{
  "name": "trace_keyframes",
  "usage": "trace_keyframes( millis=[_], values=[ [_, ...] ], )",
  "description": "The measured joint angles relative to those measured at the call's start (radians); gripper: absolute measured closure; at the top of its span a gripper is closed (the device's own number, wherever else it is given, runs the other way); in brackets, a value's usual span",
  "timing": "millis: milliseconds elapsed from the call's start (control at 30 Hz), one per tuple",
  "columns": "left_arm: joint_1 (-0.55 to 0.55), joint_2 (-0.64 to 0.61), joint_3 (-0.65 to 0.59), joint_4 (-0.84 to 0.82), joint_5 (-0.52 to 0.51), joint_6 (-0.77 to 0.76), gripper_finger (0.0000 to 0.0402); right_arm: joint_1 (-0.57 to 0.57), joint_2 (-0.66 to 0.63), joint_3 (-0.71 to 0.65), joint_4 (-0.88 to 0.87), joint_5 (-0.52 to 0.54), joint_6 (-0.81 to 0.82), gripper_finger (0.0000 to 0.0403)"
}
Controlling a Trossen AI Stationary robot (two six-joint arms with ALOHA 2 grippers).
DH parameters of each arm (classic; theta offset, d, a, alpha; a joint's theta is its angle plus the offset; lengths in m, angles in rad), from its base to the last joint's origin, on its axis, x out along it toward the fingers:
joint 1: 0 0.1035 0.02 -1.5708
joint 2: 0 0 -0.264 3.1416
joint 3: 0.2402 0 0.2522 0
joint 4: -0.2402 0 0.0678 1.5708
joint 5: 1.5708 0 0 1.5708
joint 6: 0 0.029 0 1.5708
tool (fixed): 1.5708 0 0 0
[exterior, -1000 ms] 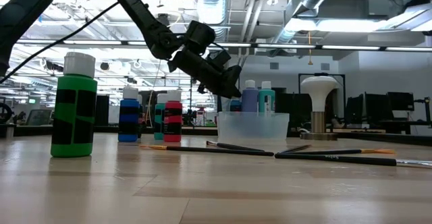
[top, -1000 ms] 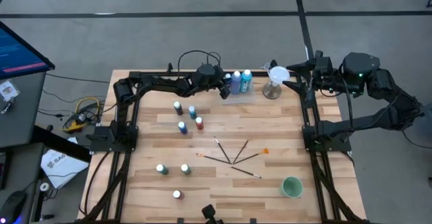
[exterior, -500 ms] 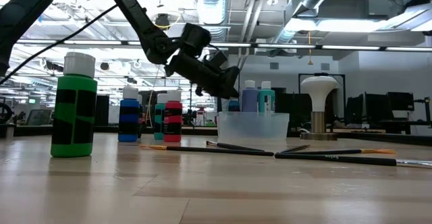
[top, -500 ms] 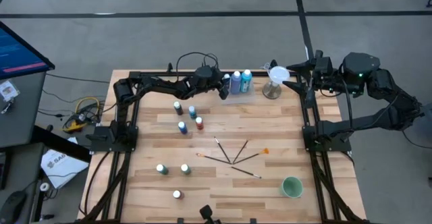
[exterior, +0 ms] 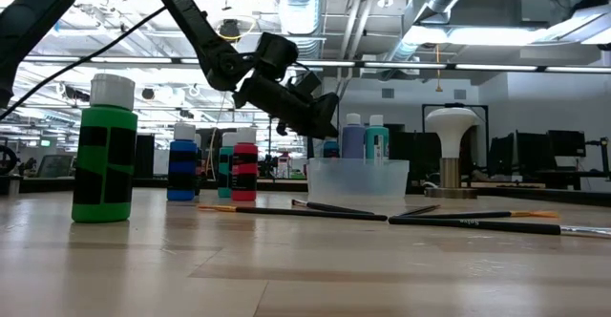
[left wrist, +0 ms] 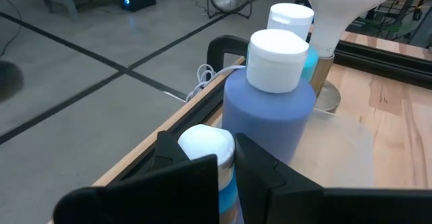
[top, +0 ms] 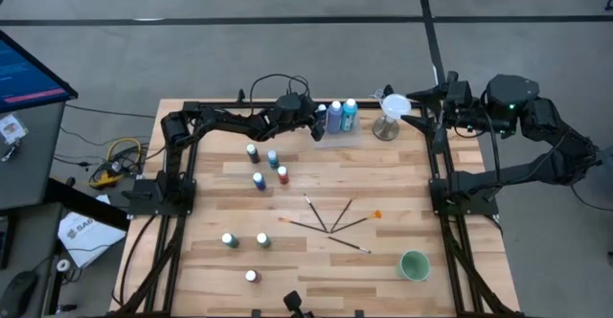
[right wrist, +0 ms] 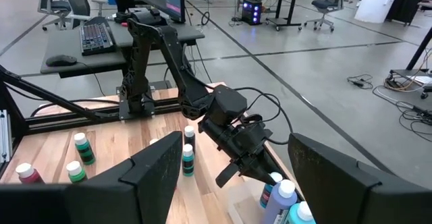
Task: Pick & Place Paint Supplies
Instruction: Put the top blue paint bottle into the transparent bin
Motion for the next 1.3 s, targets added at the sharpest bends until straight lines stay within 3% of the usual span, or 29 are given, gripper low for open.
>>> trace_keyframes(
  millis=[1300],
  values=[
    [0.004, 0.028, 0.0, 0.046, 0.011, 0.006, 0.0402, 0.0, 0.0, 0.0, 0.002, 0.0, -0.03, 0.0137]
  ],
)
